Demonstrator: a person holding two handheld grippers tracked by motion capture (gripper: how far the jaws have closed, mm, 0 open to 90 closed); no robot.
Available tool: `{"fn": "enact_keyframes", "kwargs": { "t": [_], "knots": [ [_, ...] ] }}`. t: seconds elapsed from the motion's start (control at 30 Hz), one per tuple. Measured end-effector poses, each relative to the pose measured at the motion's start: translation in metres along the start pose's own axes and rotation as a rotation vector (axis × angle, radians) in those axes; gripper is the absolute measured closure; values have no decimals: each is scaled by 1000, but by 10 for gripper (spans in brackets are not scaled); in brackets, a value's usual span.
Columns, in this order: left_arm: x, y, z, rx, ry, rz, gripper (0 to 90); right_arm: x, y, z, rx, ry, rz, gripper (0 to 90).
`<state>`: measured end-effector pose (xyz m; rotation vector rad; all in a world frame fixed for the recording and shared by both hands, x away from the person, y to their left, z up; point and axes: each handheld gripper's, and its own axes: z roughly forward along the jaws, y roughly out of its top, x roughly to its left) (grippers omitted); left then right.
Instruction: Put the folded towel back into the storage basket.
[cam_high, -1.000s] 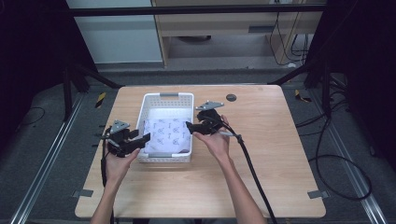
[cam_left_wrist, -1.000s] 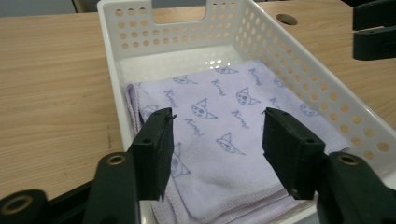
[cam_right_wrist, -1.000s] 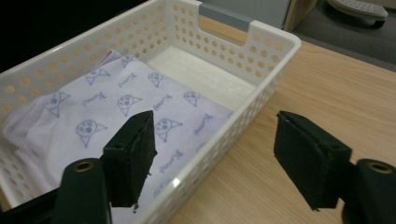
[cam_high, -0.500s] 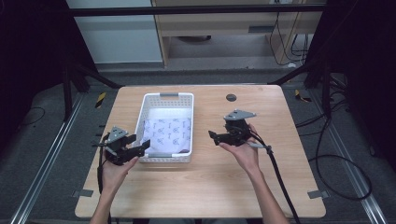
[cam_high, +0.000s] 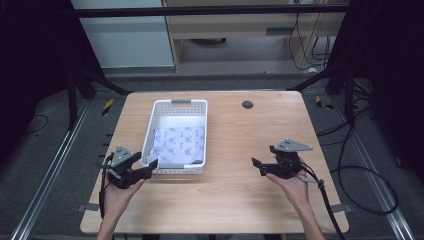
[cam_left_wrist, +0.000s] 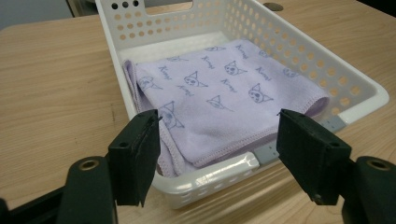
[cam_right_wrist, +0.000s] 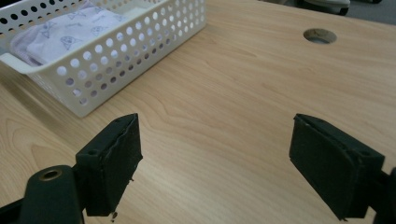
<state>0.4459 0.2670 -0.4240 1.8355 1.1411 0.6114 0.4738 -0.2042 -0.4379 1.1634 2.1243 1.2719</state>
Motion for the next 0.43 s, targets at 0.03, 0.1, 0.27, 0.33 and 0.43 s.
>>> {"fn": "enact_keyframes", "kwargs": {
  "t": [0.03, 0.1, 0.27, 0.33, 0.43],
  "knots": [
    [0, -2, -1, -4, -3, 3, 293, -3, -5, -3, -1, -4, 7, 171],
    [0, -4, -2, -9, -5, 4, 291, -5, -9, -5, -4, -12, 9, 171],
    [-1, -15, -10, -8, -1, 17, 293, -19, -30, -19, -19, -41, 37, 171],
    [-1, -18, -12, -6, 1, 19, 293, -21, -32, -21, -25, -46, 43, 171],
    [0, -24, -13, 3, 4, 18, 293, -28, -43, -26, -43, -78, 55, 163]
  ]
}}
